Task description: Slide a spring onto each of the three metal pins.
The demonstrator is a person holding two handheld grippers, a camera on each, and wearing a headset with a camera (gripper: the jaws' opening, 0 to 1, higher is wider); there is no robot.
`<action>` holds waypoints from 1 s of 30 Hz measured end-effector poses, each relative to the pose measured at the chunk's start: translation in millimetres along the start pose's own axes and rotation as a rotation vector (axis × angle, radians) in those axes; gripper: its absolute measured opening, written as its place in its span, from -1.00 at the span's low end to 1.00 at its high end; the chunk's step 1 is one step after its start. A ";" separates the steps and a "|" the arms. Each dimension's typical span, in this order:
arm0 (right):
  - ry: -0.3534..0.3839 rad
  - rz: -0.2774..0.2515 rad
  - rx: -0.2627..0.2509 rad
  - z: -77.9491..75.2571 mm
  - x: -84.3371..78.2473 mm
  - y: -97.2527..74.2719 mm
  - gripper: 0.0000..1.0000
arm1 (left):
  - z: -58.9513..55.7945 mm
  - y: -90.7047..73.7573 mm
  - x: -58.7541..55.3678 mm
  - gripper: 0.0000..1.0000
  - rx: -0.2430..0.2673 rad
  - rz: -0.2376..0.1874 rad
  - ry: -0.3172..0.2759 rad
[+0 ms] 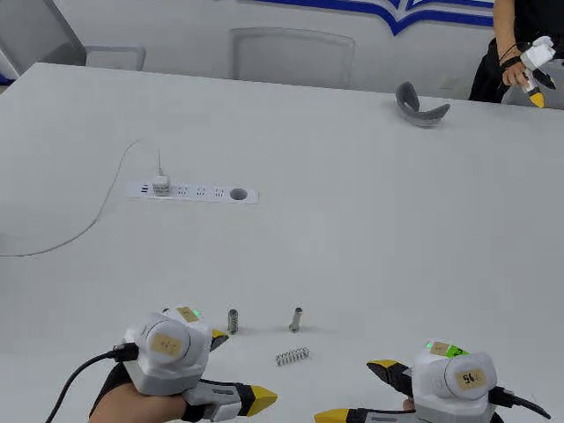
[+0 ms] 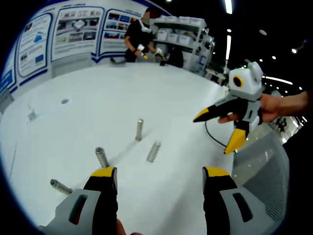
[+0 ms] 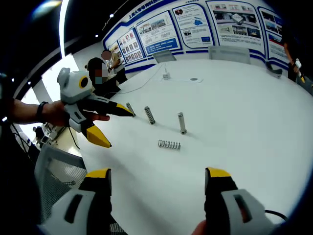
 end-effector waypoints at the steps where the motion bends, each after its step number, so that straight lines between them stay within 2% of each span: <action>1: 0.000 -0.001 0.001 0.4 -0.1 0.0 0.59 | -0.4 1.7 0.4 0.44 -0.004 0.006 0.009; 7: 0.001 -0.008 0.008 3.8 0.3 -0.4 0.60 | -2.0 14.7 3.7 0.41 -0.027 0.032 0.036; 20: 0.012 -0.025 0.015 6.0 -1.5 -5.1 0.61 | 0.8 46.2 13.1 0.21 -0.026 0.071 0.049; 30: 0.028 -0.018 0.014 3.4 -8.2 -13.7 0.61 | 4.4 71.3 12.3 0.00 -0.031 0.108 0.051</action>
Point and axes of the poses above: the centre of the closed fingertips' face, and the gripper's own axes: y roughly forward along the fingers, z roughly to its left, x roughly out of its top, the point moved 10 cm from there along -y, roughly backward along the fingers, and after that the axes turned 5 degrees about x, right-handed, at the moved point
